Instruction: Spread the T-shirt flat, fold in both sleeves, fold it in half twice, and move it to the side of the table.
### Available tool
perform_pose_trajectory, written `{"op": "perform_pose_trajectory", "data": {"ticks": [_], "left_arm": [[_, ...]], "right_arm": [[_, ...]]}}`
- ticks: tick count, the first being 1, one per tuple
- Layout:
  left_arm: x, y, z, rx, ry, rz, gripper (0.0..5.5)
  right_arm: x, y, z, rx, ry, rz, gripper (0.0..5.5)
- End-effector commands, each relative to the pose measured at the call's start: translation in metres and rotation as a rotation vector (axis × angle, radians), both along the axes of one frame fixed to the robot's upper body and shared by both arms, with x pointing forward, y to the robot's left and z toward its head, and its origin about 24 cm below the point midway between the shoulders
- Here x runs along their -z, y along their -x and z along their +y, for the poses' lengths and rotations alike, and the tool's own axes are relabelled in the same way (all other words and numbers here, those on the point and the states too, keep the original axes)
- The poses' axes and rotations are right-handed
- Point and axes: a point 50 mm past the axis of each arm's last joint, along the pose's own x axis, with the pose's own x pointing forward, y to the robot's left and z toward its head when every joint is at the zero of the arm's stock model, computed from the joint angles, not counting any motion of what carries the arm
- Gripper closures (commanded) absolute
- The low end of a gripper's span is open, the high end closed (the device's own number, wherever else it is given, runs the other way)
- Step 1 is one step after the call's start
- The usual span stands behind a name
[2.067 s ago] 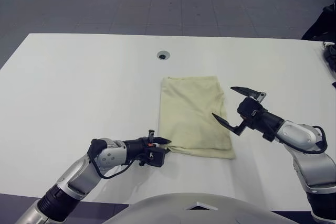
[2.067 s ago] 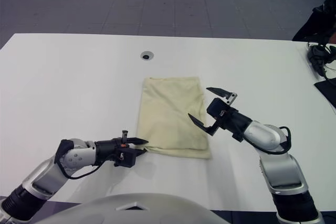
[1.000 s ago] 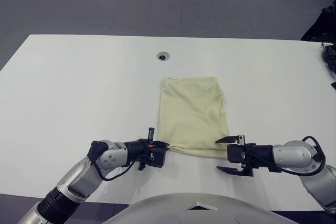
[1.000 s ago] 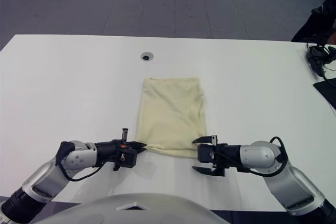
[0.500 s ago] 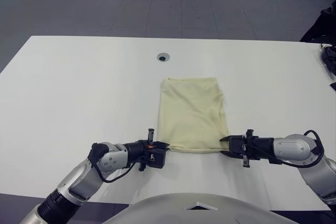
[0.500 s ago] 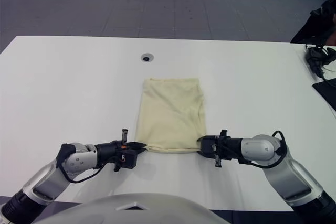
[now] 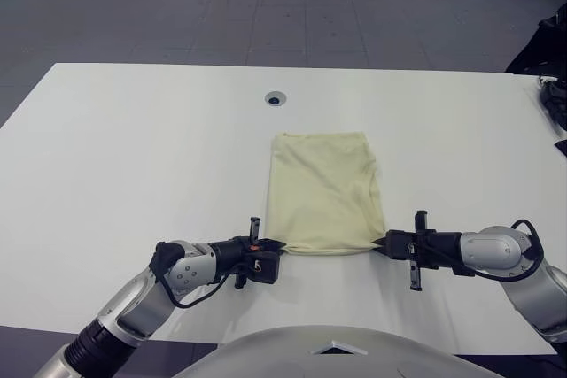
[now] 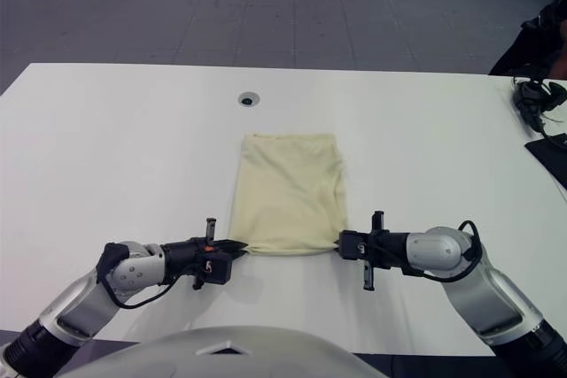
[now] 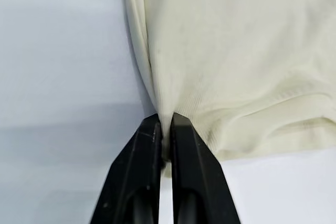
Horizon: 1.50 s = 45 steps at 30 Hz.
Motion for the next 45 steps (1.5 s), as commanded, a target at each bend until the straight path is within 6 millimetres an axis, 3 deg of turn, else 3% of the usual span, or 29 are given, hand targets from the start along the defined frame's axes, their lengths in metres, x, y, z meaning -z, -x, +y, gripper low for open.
{"op": "perform_pose_trajectory", "data": {"ticks": [1, 7, 13, 21, 27, 31, 36, 39, 45], "left_arm": [[0.014, 0.005, 0.010, -0.028, -0.071, 0.064, 5.44], [-0.017, -0.004, 0.019, -0.042, 0.043, 0.099, 5.44], [-0.049, 0.008, 0.033, 0.014, 0.105, 0.213, 5.44], [-0.077, 0.021, 0.034, 0.064, 0.236, 0.290, 5.44], [-0.089, 0.040, 0.038, 0.118, 0.247, 0.465, 5.44], [-0.090, 0.041, 0.045, 0.108, 0.261, 0.578, 5.44], [-0.089, 0.036, 0.051, 0.066, 0.292, 0.638, 5.44], [-0.087, 0.019, 0.059, -0.013, 0.356, 0.656, 5.44], [-0.086, -0.012, 0.061, -0.094, 0.455, 0.664, 5.44]], "right_arm": [[-0.002, -0.002, -0.003, 0.010, 0.009, -0.013, 5.42], [-0.019, -0.003, -0.004, -0.043, -0.035, -0.011, 5.42], [-0.051, 0.013, -0.006, -0.160, -0.145, 0.085, 5.43], [-0.063, 0.026, -0.007, -0.193, -0.141, 0.129, 5.43], [-0.074, 0.046, 0.000, -0.270, -0.124, 0.217, 5.43], [-0.080, 0.053, 0.004, -0.297, -0.130, 0.262, 5.43], [-0.088, 0.046, 0.004, -0.293, -0.135, 0.255, 5.43], [-0.092, 0.036, -0.003, -0.265, -0.152, 0.283, 5.43], [-0.098, -0.011, -0.009, -0.191, -0.205, 0.256, 5.43]]}}
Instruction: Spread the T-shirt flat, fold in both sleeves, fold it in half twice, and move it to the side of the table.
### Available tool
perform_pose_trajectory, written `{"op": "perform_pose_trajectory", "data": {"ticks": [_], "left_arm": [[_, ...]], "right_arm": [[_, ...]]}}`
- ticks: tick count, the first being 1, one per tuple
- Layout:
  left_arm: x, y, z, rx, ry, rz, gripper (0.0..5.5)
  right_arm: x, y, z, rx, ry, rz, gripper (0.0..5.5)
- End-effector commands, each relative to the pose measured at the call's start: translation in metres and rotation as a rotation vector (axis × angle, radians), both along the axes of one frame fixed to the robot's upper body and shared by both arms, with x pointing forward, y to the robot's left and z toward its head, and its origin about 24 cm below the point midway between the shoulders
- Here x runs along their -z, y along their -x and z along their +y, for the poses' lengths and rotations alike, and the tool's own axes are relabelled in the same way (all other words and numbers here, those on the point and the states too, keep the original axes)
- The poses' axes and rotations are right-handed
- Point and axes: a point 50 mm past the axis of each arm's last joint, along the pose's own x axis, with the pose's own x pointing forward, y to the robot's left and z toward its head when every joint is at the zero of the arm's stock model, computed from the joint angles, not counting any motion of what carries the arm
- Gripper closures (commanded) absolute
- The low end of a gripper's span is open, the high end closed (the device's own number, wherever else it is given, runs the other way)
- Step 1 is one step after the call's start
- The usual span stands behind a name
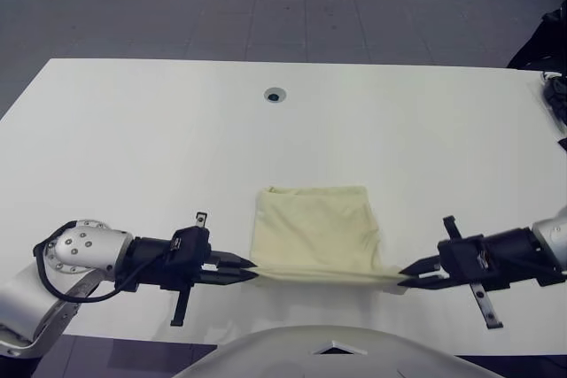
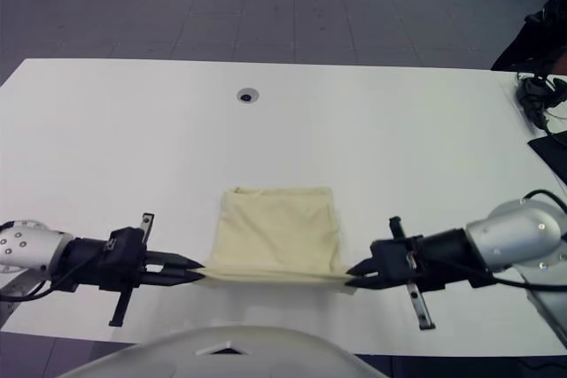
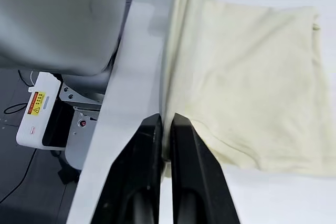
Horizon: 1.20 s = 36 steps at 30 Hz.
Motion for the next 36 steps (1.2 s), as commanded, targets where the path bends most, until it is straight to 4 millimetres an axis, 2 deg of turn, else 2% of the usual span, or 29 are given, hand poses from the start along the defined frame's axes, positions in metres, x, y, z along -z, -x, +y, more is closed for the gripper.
{"op": "perform_pose_trajectory", "data": {"ticks": [1, 6, 14, 20, 28, 31, 36], "left_arm": [[-0.001, -0.028, 0.000, -0.076, 0.032, -0.003, 5.44], [0.001, -0.057, -0.008, -0.107, 0.023, -0.005, 5.44], [0.019, -0.094, -0.015, -0.180, -0.053, -0.025, 5.44], [0.037, -0.103, -0.015, -0.245, -0.094, -0.023, 5.44], [0.036, -0.108, -0.016, -0.272, -0.065, -0.033, 5.44], [0.033, -0.116, -0.017, -0.323, -0.039, -0.052, 5.44], [0.042, -0.121, -0.017, -0.381, -0.081, -0.056, 5.44]], "right_arm": [[-0.006, -0.036, -0.002, 0.051, 0.001, -0.017, 5.43], [0.001, -0.068, 0.002, 0.080, 0.020, -0.003, 5.43], [0.023, -0.096, 0.006, 0.161, 0.053, 0.007, 5.43], [0.046, -0.120, 0.013, 0.222, 0.055, 0.003, 5.43], [0.058, -0.146, 0.020, 0.296, 0.047, -0.117, 5.43], [0.063, -0.149, 0.021, 0.301, 0.048, -0.131, 5.43], [0.066, -0.150, 0.020, 0.306, 0.056, -0.130, 5.44]]}}
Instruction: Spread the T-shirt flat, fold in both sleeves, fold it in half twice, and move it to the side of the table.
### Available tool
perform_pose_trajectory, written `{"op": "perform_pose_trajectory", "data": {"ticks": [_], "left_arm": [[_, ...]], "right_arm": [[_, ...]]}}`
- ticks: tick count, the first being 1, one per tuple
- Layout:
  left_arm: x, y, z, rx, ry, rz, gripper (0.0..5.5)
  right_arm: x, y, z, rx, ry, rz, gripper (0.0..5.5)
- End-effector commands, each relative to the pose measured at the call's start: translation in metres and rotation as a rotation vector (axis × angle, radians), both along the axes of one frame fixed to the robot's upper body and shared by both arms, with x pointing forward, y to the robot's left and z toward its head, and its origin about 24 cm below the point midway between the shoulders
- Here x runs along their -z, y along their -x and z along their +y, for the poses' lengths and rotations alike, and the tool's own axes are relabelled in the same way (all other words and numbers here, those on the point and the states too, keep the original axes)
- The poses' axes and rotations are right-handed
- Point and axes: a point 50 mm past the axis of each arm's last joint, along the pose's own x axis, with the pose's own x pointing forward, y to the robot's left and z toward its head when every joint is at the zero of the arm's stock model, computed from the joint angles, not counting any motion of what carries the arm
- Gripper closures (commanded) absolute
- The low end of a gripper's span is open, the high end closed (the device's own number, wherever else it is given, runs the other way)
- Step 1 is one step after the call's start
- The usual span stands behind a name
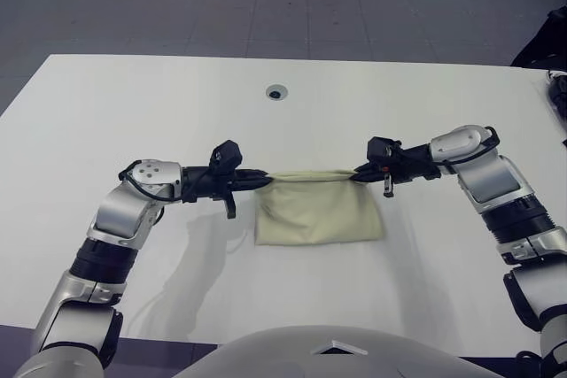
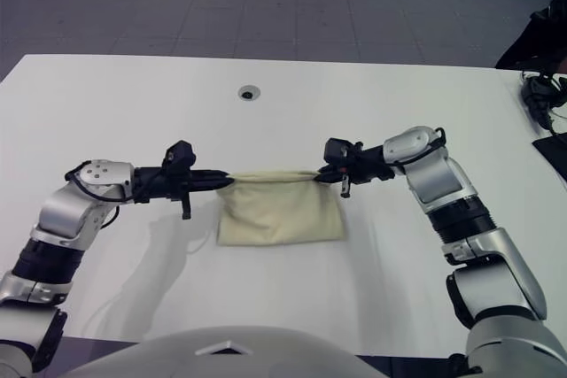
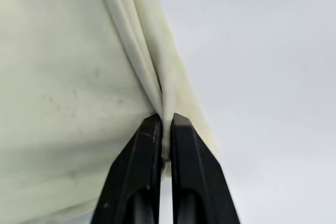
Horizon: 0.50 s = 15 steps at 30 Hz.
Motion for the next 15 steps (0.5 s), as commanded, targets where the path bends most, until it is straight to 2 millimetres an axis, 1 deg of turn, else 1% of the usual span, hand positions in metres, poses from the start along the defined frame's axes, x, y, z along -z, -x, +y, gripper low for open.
{"op": "perform_pose_trajectory", "data": {"ticks": [1, 2, 3, 5, 9, 12, 14, 15], "left_arm": [[0.007, -0.005, 0.002, -0.055, -0.043, -0.005, 5.44], [0.009, -0.005, 0.003, -0.067, -0.048, -0.002, 5.44], [0.012, -0.004, 0.003, -0.079, -0.052, 0.004, 5.07], [0.016, -0.004, 0.003, -0.096, -0.060, 0.017, 4.81], [0.024, -0.004, 0.001, -0.144, -0.072, 0.029, 4.18], [0.042, -0.008, -0.005, -0.219, -0.129, 0.011, 3.67], [0.049, -0.010, -0.011, -0.251, -0.141, -0.022, 3.30], [0.050, -0.011, -0.010, -0.285, -0.142, -0.042, 3.12]], "right_arm": [[-0.001, -0.003, 0.000, 0.012, 0.011, 0.003, 5.07], [-0.001, -0.003, 0.002, 0.015, 0.009, 0.008, 5.00], [0.000, -0.004, 0.003, 0.018, 0.006, 0.011, 4.82], [0.002, -0.006, 0.006, 0.030, -0.002, 0.007, 4.52], [0.007, -0.018, 0.013, 0.164, -0.086, -0.081, 3.91], [0.017, -0.016, 0.010, 0.264, -0.130, -0.156, 3.43], [0.020, -0.013, 0.008, 0.340, -0.196, -0.180, 3.07], [0.020, -0.013, 0.009, 0.357, -0.226, -0.192, 2.89]]}}
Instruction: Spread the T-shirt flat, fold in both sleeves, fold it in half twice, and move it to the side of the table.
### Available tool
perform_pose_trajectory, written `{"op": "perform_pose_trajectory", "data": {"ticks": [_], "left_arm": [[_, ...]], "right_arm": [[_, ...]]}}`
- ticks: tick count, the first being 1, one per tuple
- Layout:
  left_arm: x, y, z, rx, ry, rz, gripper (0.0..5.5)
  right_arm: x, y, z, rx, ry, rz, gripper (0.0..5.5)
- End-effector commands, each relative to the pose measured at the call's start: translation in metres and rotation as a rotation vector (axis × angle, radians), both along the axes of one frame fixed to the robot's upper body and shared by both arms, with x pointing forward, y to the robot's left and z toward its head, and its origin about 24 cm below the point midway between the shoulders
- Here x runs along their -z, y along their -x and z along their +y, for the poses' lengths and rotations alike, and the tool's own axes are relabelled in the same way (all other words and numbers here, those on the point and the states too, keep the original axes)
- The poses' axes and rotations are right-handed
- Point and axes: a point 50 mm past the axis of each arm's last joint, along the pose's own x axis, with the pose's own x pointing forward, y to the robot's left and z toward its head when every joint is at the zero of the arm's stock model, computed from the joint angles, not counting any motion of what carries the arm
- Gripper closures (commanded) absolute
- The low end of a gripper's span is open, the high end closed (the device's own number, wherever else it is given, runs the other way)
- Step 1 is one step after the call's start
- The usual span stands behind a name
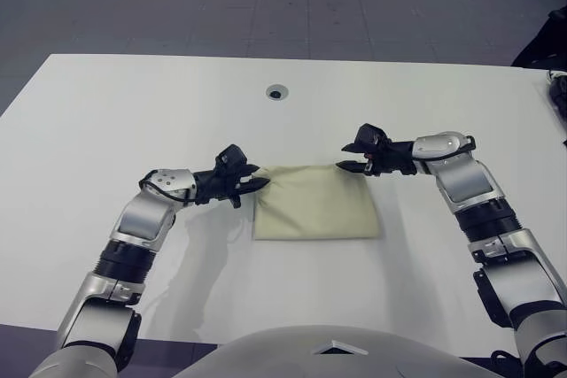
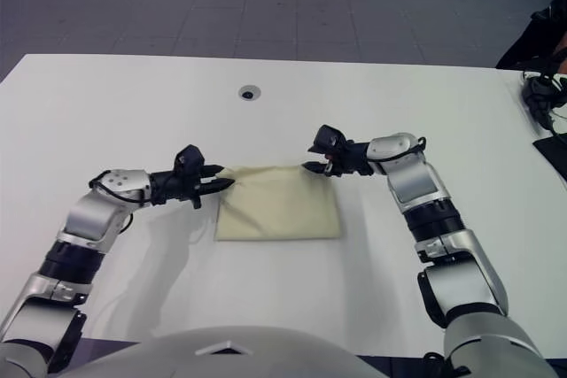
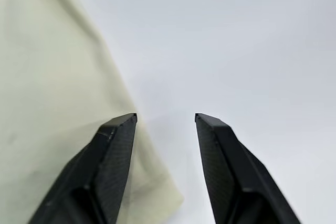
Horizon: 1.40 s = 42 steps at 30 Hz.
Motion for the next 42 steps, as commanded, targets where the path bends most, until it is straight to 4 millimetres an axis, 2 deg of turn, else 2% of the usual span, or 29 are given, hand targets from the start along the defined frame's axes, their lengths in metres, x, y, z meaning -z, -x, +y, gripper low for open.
{"op": "perform_pose_trajectory", "data": {"ticks": [1, 8, 13, 17, 23, 32, 36, 39, 42], "left_arm": [[0.010, -0.003, -0.003, -0.087, -0.031, -0.056, 2.92], [0.011, -0.022, -0.007, -0.162, -0.074, -0.175, 1.73], [0.009, -0.028, -0.010, -0.199, -0.048, -0.222, 0.79], [0.006, -0.032, -0.011, -0.246, 0.023, -0.216, 0.15], [0.002, -0.047, -0.003, -0.403, 0.136, -0.202, 0.15], [0.017, -0.056, 0.020, -0.492, 0.073, -0.206, 0.15], [0.029, -0.055, 0.027, -0.493, 0.006, -0.186, 0.15], [0.032, -0.055, 0.029, -0.491, -0.010, -0.191, 0.15], [0.030, -0.056, 0.031, -0.497, -0.009, -0.205, 0.15]], "right_arm": [[0.005, 0.005, -0.003, 0.091, -0.102, -0.046, 2.71], [0.002, 0.014, -0.007, 0.110, -0.116, -0.120, 1.56], [0.002, 0.019, 0.003, 0.104, -0.180, -0.164, 0.66], [0.010, 0.027, 0.012, 0.085, -0.217, -0.177, 0.10], [0.032, 0.049, 0.026, -0.026, -0.185, -0.122, 0.10], [0.054, 0.070, 0.032, -0.159, -0.083, -0.052, 0.10], [0.054, 0.071, 0.031, -0.148, -0.093, -0.041, 0.10], [0.051, 0.071, 0.032, -0.133, -0.110, -0.053, 0.10], [0.038, 0.065, 0.031, -0.099, -0.161, -0.089, 0.10]]}}
